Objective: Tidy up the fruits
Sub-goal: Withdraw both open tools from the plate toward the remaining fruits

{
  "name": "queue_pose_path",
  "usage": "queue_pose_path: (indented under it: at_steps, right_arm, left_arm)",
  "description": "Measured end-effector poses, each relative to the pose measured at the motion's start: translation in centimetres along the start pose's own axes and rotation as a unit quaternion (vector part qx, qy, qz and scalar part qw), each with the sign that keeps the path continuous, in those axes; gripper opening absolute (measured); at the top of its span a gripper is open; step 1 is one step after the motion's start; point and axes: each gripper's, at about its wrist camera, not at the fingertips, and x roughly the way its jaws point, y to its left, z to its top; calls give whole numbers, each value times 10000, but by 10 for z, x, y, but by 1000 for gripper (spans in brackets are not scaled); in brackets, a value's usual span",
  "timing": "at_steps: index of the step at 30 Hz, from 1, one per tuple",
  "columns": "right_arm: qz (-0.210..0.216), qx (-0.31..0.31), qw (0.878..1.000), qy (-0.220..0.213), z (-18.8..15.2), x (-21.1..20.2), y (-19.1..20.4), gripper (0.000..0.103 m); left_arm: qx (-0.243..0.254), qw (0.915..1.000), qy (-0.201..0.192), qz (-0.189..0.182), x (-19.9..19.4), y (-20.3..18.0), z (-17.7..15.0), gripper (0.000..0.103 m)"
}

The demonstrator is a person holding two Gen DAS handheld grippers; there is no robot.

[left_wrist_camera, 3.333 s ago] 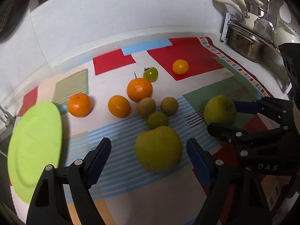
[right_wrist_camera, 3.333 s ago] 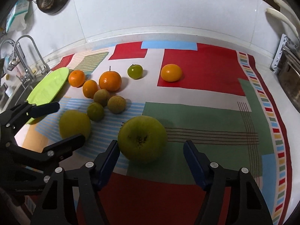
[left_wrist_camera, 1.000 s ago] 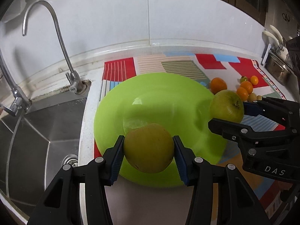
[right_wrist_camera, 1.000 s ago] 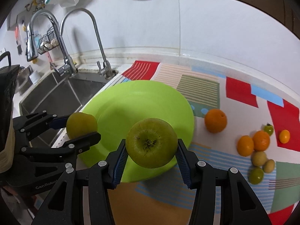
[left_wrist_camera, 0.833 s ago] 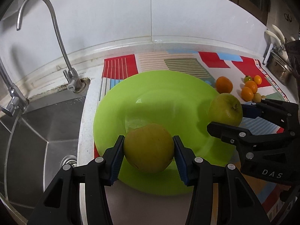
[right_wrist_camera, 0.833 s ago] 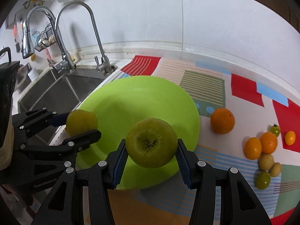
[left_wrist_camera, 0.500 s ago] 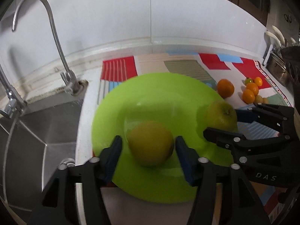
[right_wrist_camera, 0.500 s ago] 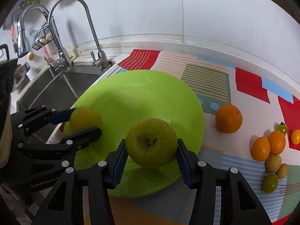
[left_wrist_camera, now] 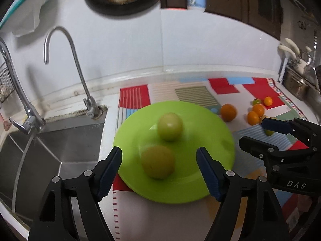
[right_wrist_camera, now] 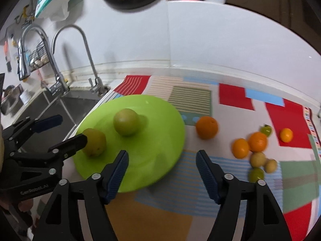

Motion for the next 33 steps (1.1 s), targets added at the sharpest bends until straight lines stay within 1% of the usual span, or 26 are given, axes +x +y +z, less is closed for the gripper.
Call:
queue_pose_path:
  at_steps: [4, 7, 13, 17, 20, 27, 33]
  right_arm:
    - [-254, 175, 9992, -250, -8, -27, -9, 76]
    - [-458, 265, 9977, -419, -13, -47, -16, 76]
    - [-857, 369, 9932, -694, -23, -80, -32, 79]
    - [-908, 394, 9918, -810, -27, -96, -46, 79]
    - [-869, 344, 9914, -913, -28, -106, -58, 79]
    - [-854, 182, 9905, -1066, -28, -120, -90, 79]
    - [-852, 108, 9903, -1093, -27, -122, -116, 79]
  left_arm:
    - [108, 9997, -198, -61, -16, -13, 0, 82]
    - [211, 9991, -345, -130, -28, -24, 0, 86]
    - [344, 9975, -534, -299, -44, -49, 3, 88]
    - [329, 9970, -643, -295, -51, -69, 5, 88]
    - [282, 9968, -720, -179, -55, -85, 7, 88]
    - [238, 9959, -866, -90, -58, -116, 15, 88]
    - [445, 9936, -1036, -76, -52, -141, 25, 88]
